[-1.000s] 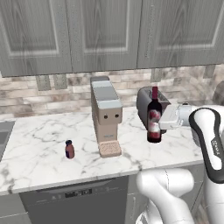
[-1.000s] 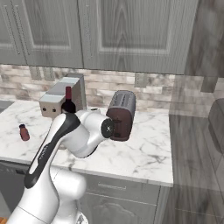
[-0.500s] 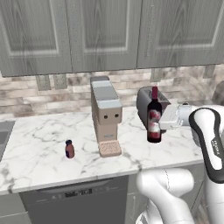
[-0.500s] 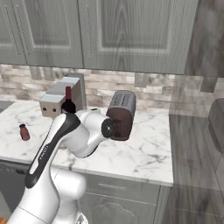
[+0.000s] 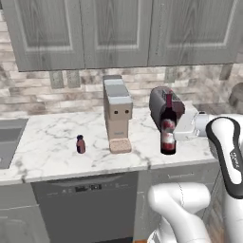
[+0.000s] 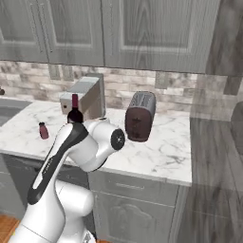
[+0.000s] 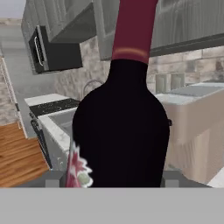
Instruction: There is a wine glass and glass cup on the dining counter. Place the wine bottle next to the wine glass and the juice bottle next to the glass cup.
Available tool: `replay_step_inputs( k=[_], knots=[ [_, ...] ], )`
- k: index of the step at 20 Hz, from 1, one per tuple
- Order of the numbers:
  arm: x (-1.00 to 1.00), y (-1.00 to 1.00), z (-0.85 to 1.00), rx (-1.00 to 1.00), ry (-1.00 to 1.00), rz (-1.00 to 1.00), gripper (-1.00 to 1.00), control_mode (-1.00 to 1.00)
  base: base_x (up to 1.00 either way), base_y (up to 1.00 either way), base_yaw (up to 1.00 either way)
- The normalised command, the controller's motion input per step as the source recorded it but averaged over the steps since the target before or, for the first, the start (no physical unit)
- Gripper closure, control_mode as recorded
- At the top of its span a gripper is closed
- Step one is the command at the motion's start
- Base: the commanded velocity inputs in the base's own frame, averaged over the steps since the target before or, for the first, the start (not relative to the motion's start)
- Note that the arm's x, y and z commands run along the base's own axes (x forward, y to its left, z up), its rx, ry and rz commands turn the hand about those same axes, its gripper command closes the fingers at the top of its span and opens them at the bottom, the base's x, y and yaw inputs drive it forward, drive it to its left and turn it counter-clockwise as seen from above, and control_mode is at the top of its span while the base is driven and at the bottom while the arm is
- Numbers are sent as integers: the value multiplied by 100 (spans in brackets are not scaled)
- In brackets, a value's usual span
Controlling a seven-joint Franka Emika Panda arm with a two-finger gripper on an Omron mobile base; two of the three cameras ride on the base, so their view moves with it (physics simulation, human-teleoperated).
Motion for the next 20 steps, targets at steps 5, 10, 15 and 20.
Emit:
replay_step_inputs(
  k=[5,10,15,20],
  knots=[
    [0,0,0,0,0,0,100,100,-37,28,61],
    [0,0,0,0,0,0,100,100,-11,19,96],
    [0,0,0,0,0,0,100,100,-5,0,100],
    [0,0,0,0,0,0,100,100,-4,0,100]
  ],
)
